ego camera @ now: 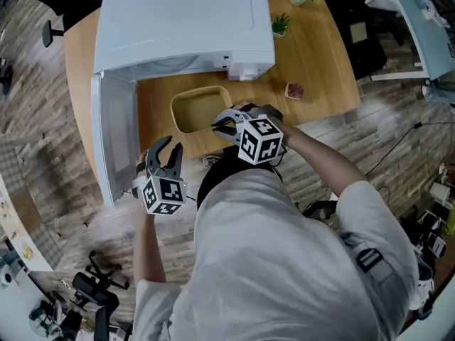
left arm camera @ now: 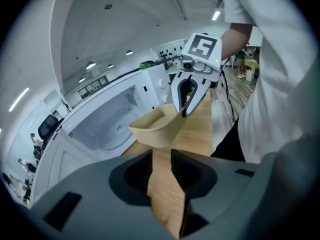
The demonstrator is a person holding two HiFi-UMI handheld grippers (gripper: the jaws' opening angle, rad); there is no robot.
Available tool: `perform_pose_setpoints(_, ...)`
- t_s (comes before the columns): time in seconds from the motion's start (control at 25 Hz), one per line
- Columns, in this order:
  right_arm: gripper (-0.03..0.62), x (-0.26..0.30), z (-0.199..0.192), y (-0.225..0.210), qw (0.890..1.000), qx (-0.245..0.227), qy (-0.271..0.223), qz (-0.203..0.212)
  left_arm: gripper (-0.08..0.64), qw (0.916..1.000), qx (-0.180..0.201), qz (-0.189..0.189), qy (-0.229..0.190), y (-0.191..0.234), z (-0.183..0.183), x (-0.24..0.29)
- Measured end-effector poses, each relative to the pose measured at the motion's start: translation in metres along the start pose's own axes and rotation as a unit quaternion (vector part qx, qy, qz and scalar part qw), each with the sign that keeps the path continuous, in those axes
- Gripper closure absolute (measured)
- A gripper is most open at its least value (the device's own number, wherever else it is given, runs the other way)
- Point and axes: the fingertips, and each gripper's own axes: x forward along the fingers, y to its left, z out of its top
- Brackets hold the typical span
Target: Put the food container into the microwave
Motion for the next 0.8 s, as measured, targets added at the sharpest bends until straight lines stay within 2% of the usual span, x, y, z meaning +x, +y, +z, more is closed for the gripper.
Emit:
perform_pose_setpoints(0.12,0.569,0.006,-0.011,-0.003,0.999,-0.033,0.015,0.009,0.419,0.9958,0.087,0.005,0.031,0.006,0.004,0.007)
perform_pose_setpoints(0.2,0.569,0.012,-0.017,-0.003,0.998,-0.054,0.023,0.014,0.419,0.9867,0.154,-0.004,0.05,0.008,0.007,0.013)
perform_pose_setpoints(0.28,0.569,0.015,-0.025,-0.001,0.997,-0.07,0.029,0.023,0.418,0.9761,0.206,-0.018,0.068,0.007,0.007,0.021)
perform_pose_setpoints(0.36,0.569,0.018,-0.036,-0.001,0.995,-0.085,0.04,0.031,0.409,0.9627,0.255,-0.023,0.086,0.007,0.006,0.032)
perform_pose_setpoints(0.48,0.569,0.02,-0.044,0.0,0.992,-0.108,0.052,0.034,0.399,0.9349,0.339,-0.026,0.103,0.004,0.005,0.045)
perform_pose_setpoints(0.64,0.568,0.023,-0.046,0.002,0.991,-0.112,0.053,0.04,0.399,0.9058,0.411,-0.037,0.096,-0.005,0.006,0.062)
perform_pose_setpoints(0.8,0.568,0.028,-0.046,0.006,0.991,-0.11,0.066,0.035,0.411,0.8888,0.447,-0.059,0.081,-0.015,0.0,0.072)
